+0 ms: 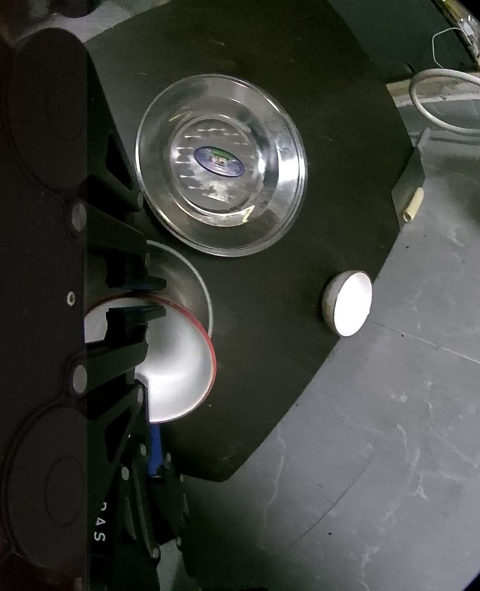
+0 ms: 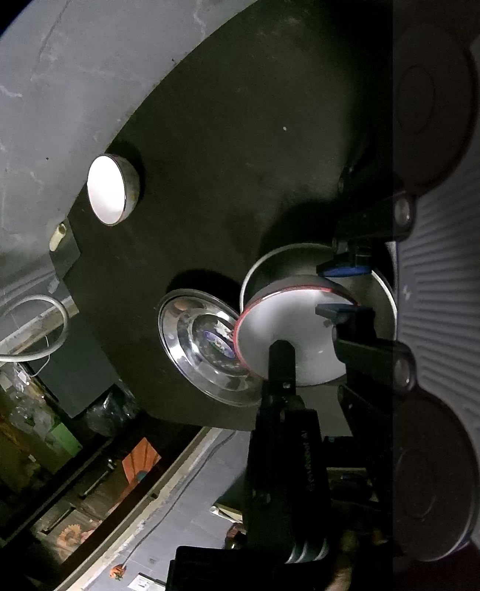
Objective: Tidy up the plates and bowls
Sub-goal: 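Carry the white bowl with both grippers over the steel bowl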
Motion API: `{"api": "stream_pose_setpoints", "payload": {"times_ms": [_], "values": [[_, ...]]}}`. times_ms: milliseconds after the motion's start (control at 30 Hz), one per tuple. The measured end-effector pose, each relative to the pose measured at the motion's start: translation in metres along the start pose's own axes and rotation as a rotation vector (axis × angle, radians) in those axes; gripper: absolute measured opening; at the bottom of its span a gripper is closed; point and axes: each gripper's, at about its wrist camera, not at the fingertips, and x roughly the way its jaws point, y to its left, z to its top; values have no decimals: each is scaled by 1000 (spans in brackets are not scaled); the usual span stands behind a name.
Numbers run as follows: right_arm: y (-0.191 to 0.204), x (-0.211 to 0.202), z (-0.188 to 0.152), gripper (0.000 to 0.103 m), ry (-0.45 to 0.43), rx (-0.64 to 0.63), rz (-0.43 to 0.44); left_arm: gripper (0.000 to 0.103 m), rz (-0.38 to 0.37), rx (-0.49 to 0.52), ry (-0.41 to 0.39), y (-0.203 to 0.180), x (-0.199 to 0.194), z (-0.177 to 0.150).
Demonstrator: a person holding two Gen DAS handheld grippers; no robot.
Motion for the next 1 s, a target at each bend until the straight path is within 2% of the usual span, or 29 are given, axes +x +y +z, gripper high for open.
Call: {"api": "stream_pose_setpoints", "payload": {"times_ms": [667,1000], "values": [[7,14,-1,17,55,-35,15,8,53,-47,45,2,3,-15],[10,23,1,17,99,-60,-5,8,63,-68,70,4,9,-18]]}}
